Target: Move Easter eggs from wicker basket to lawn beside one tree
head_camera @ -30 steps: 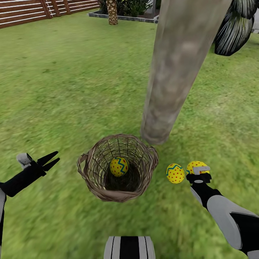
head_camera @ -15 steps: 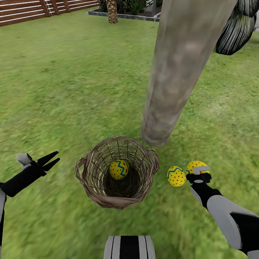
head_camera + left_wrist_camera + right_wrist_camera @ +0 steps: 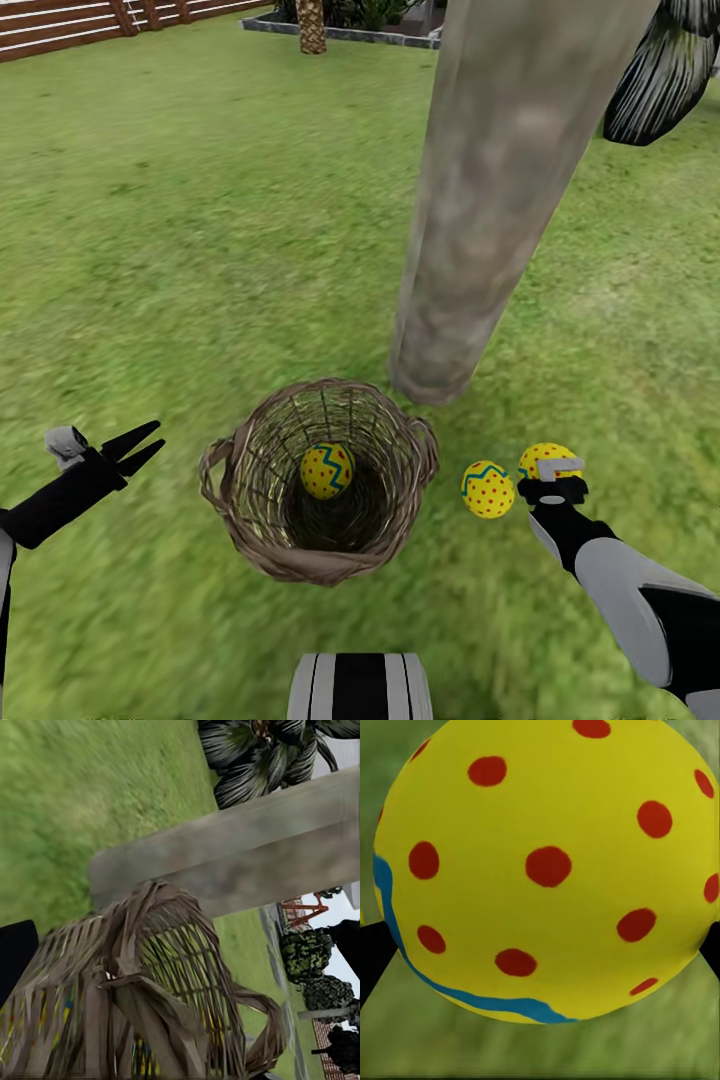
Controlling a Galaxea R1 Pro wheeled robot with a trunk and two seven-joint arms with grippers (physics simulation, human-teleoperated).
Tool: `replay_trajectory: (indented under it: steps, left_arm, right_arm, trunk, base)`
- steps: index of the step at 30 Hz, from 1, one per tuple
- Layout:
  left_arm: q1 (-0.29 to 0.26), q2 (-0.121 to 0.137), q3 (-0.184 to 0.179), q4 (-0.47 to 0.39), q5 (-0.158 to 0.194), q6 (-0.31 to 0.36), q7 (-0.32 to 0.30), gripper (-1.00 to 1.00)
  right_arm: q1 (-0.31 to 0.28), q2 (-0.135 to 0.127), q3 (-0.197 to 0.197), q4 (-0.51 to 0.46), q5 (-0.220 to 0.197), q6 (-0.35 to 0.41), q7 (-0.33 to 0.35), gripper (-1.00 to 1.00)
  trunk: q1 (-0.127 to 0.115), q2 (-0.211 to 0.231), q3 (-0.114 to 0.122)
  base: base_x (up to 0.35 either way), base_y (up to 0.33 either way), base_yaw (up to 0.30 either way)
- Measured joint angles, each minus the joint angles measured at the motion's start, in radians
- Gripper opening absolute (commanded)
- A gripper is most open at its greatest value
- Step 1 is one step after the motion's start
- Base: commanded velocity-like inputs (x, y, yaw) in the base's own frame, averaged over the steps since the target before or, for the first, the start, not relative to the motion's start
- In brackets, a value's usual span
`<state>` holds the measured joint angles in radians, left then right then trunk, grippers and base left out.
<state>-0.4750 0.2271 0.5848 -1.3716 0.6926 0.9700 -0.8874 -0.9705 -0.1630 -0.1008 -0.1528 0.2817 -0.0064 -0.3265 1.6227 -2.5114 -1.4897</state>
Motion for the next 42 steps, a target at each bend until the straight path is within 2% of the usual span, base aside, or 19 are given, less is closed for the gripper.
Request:
replay_trajectory:
  steps: [5,9,29,42]
  left_arm:
    - [0.0,0.0,0.0,0.0,0.0,0.0,0.0,1.0]
    - [0.0,0.0,0.0,0.0,0.001,0.0,0.0,1.0]
    - [0.0,0.0,0.0,0.0,0.002,0.0,0.0,1.0]
    - [0.0,0.0,0.0,0.001,0.002,0.0,0.0,1.0]
  right_arm:
    - [0.0,-0.001,0.0,-0.003,0.001,-0.004,-0.008,-1.0]
    - [0.0,-0.001,0.0,-0.006,0.002,-0.005,-0.046,-1.0]
    - [0.0,0.0,0.002,-0.008,0.008,0.001,-0.045,-1.0]
    - [-0.001,0.0,0.005,-0.01,0.016,0.001,-0.046,-1.0]
  trunk:
    - [0.002,-0.001,-0.019]
    - [0.004,-0.002,-0.035]
    - [0.013,-0.007,-0.112]
    - [0.013,-0.007,-0.116]
  base:
    - [0.0,0.0,0.0]
    - [0.0,0.0,0.0]
    - [0.0,0.0,0.0]
    - [0.0,0.0,0.0]
